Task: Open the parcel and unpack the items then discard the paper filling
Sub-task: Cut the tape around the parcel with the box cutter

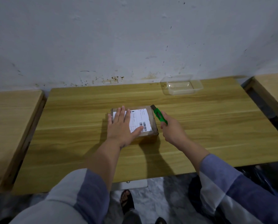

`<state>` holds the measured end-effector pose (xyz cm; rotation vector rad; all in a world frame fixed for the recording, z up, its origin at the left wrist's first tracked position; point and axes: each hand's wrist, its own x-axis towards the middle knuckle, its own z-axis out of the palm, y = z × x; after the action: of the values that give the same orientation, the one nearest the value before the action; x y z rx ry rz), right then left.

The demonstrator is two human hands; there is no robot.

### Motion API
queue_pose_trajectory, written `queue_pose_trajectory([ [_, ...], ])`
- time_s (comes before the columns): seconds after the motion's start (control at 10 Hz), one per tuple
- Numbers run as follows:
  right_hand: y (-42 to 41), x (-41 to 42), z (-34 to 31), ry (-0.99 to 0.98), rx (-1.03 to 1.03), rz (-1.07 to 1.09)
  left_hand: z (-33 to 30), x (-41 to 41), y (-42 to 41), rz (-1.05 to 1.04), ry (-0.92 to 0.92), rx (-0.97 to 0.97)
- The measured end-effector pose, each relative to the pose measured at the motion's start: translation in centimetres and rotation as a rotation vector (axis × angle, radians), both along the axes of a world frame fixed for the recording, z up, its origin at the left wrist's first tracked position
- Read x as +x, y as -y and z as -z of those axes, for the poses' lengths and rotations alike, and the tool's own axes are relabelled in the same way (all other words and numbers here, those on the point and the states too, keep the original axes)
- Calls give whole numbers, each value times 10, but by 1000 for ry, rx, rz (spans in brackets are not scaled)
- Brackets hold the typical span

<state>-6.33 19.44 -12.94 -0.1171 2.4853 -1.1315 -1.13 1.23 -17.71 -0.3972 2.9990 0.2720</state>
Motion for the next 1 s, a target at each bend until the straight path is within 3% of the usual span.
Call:
queue_pose_trajectory([
  [0.3, 3, 6, -12, -52, 127, -3, 0, 1, 0, 2, 11, -6],
  [1.0, 12, 0, -28, -51, 176, -44, 1, -3, 1, -3, 11, -3],
])
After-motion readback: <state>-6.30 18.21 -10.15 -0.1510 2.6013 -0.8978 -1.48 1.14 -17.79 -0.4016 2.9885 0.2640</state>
